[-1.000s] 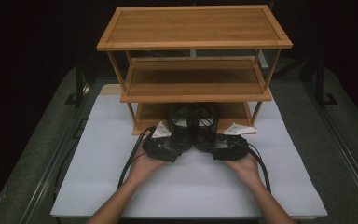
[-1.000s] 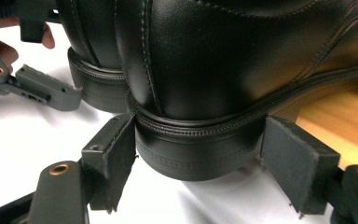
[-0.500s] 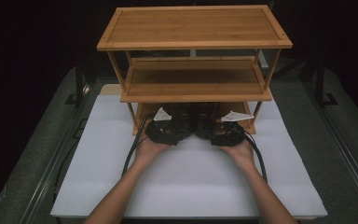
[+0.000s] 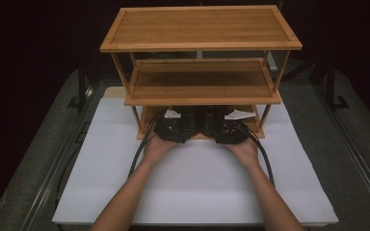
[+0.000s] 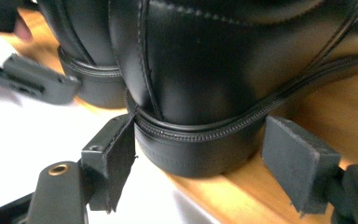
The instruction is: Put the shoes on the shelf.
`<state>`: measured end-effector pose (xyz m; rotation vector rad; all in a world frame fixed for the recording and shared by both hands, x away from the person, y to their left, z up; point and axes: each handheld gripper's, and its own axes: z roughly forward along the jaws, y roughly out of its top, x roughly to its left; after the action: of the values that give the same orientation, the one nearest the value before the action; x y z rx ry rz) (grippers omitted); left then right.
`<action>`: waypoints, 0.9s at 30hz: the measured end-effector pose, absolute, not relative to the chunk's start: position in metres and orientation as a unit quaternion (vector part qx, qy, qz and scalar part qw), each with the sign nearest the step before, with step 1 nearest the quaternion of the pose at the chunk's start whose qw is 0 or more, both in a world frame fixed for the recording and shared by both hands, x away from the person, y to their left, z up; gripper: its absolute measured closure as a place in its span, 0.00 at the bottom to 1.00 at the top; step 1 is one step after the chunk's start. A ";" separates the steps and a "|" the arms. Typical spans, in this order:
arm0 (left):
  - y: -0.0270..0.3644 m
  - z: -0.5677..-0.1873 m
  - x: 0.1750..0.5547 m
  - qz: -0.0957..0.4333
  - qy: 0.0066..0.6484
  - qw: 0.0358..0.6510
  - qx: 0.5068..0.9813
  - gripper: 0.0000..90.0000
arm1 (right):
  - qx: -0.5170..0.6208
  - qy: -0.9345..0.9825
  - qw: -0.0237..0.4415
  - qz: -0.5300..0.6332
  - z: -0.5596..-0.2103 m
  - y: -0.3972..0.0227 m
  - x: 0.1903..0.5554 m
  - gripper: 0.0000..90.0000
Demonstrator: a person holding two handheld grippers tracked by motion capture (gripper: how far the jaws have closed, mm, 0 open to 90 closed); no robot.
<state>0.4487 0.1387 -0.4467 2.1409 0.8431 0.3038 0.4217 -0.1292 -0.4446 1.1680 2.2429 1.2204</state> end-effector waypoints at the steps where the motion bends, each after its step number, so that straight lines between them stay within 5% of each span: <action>1: 0.141 -0.447 0.449 0.120 0.336 0.404 0.842 0.16 | 0.413 0.786 0.161 0.430 -0.446 -0.131 0.422 0.29; 11: 0.160 -0.431 0.427 0.136 0.318 0.393 0.852 0.15 | 0.405 0.792 0.167 0.426 -0.436 -0.150 0.399 0.29; 27: 0.240 -0.422 0.337 0.148 0.312 0.383 0.857 0.16 | 0.396 0.800 0.169 0.418 -0.434 -0.205 0.324 0.28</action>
<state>0.3370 0.2403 -0.4221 2.1841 0.7958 0.3779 0.3242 -0.2046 -0.4341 1.1264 2.2735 1.1896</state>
